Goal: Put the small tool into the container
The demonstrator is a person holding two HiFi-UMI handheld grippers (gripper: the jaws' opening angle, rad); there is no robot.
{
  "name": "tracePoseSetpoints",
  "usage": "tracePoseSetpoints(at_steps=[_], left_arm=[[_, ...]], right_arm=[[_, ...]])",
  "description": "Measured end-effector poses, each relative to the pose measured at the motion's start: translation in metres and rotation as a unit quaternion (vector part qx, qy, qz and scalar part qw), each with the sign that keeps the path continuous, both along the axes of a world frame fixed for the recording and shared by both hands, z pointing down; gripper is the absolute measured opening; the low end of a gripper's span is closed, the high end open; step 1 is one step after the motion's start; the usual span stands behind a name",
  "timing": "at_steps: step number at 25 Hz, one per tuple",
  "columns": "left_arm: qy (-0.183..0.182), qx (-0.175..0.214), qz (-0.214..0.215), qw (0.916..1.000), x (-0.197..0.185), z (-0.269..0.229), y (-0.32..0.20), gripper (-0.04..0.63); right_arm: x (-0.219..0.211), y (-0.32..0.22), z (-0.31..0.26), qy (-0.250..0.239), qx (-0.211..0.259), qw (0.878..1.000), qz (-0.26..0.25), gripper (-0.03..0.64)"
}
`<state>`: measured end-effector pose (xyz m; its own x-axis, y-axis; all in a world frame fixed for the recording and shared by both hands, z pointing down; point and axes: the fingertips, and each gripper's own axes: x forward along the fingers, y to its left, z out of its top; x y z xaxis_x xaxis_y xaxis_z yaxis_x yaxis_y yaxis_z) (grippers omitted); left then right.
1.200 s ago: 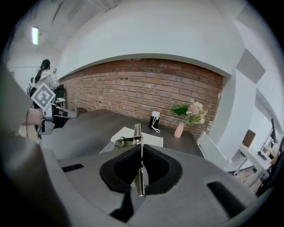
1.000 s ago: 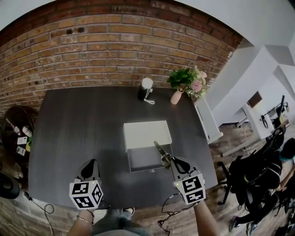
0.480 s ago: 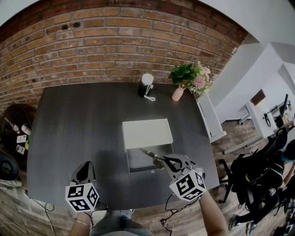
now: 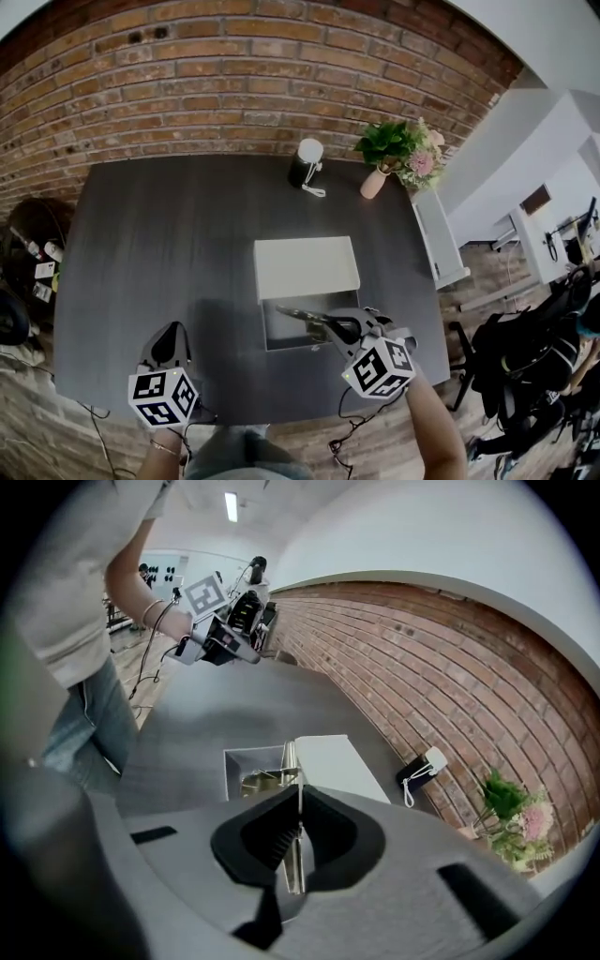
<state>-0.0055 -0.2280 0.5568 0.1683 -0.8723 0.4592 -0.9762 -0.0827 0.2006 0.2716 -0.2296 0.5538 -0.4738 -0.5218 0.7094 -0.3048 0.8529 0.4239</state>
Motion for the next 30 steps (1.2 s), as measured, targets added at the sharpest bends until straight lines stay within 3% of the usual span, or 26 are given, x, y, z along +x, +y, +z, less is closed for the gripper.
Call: tracePoseSetpoints(at_steps=[13,30], left_arm=[[-0.009,-0.008,-0.002,0.9999,-0.01,0.009,-0.015,0.003],[-0.011,-0.022,-0.007,0.9997,-0.025,0.027,-0.026,0.003]], right_arm=[[0.0,-0.015,0.035,0.056,0.009,0.998,-0.041,0.011],[-0.009,-0.039,0.07,0.092,0.025,0.993,-0.069,0.011]])
